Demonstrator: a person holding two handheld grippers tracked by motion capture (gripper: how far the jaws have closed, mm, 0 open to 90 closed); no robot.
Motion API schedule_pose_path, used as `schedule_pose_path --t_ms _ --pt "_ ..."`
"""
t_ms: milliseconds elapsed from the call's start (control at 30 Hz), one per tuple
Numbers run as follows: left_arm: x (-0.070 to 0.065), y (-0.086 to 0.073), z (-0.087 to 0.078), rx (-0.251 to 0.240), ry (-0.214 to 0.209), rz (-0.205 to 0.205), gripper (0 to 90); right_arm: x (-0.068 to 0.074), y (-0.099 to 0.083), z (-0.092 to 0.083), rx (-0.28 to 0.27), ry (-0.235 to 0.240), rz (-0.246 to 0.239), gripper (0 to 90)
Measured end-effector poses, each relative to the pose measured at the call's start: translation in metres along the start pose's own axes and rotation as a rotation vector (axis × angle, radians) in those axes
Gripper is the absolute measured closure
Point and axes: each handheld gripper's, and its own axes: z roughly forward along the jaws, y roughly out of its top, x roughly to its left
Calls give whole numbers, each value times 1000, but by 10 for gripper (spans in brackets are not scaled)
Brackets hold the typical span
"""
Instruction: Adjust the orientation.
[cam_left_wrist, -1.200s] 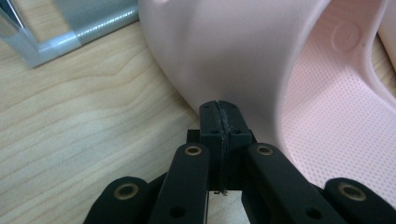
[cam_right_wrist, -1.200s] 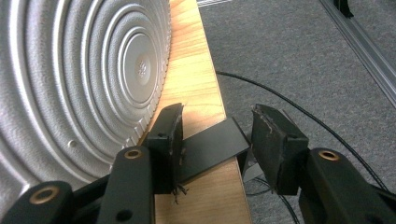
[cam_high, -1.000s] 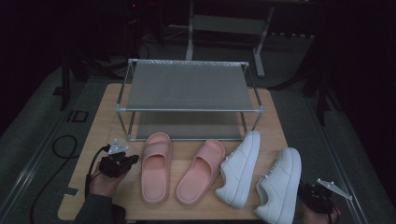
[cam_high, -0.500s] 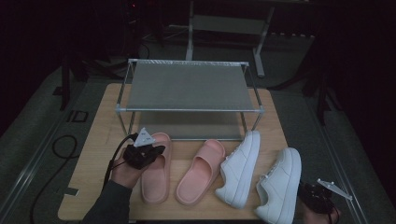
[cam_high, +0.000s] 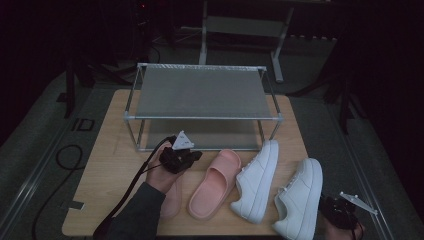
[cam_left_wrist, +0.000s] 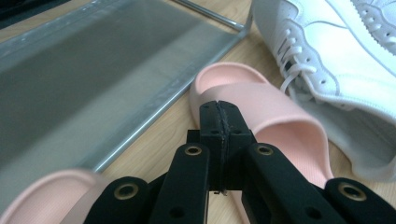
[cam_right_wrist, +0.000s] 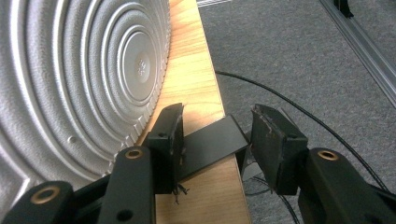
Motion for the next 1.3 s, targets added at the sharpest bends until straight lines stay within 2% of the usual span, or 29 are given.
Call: schedule_pose_path --t_ms 333,667,933,1233,1300 --pt "-13 16 31 3 -66 16 897 0 0 0 1 0 -1 534" --pt "-25 28 66 47 -121 37 897 0 0 0 1 1 -1 534" --pt "-29 23 82 117 -112 61 898 -1 0 -1 1 3 0 534" --pt "-30 20 73 150 -65 92 898 -1 -1 -1 0 3 1 534" --pt "-27 17 68 153 -57 84 898 -1 -1 -1 1 4 2 535"
